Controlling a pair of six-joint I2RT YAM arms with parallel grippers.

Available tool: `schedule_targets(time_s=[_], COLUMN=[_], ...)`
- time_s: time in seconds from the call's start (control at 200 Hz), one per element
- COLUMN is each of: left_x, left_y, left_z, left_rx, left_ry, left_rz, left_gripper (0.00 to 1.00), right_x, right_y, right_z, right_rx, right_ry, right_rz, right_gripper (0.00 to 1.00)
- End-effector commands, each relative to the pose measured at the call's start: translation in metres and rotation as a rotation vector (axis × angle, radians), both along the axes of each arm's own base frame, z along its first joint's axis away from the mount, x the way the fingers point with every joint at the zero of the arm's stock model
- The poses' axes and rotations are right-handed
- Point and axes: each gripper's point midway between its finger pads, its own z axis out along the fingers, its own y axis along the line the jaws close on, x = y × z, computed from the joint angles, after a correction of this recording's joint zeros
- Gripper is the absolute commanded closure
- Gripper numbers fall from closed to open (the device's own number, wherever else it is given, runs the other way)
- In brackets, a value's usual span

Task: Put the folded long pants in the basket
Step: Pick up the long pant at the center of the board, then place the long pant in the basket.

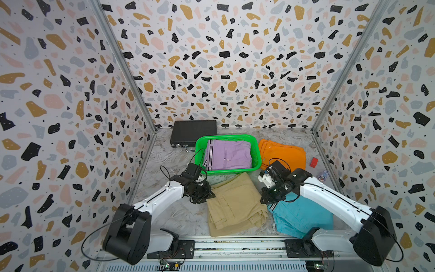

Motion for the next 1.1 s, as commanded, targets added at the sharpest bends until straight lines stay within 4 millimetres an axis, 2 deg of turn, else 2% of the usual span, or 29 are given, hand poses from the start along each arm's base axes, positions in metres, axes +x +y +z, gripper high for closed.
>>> schedule_targets(time_s=[0.0,0.11,0.16,0.245,0.38,0.561,0.756,0.916,1.096], left_x=[0.005,0.021,0.029,0.047,0.083,0.145,0.206,0.240,0.261], left_y=[0.020,0.014,0.011,0.009,0.003,-0.001,-0.005,-0.001,0.004], left_z=[0.060,0.112,0.128,0.148,0.167,0.175,0.172,0.165,0.143], left_rx=[0.104,0.089,0.094,0.112,0.121,0.078,0.012,-0.022,-0.026], left_ry=[-0.121,-0.213,-0.242,-0.284,-0.320,-0.320,-0.295,-0.288,-0.252], left_rz=[-0.019,-0.050,-0.070,-0.093,-0.118,-0.109,-0.098,-0.072,-0.051], left_gripper=[1.00,1.00,1.00,1.00,1.00,1.00,1.00,1.00,1.00], right_x=[-0.006,-0.002,0.002,0.014,0.038,0.087,0.142,0.181,0.215], right_y=[-0.005,0.001,0.003,0.006,0.014,0.034,0.054,0.057,0.057], right_z=[0.045,0.084,0.099,0.117,0.125,0.134,0.130,0.118,0.096], right_rx=[0.047,0.118,0.137,0.143,0.099,0.050,-0.007,0.011,0.043], right_ry=[-0.074,-0.155,-0.201,-0.267,-0.321,-0.422,-0.455,-0.427,-0.366], right_rz=[0.031,0.054,0.059,0.067,0.079,0.082,0.057,-0.002,-0.059], right_gripper=[1.00,1.00,1.00,1.00,1.00,1.00,1.00,1.00,1.00])
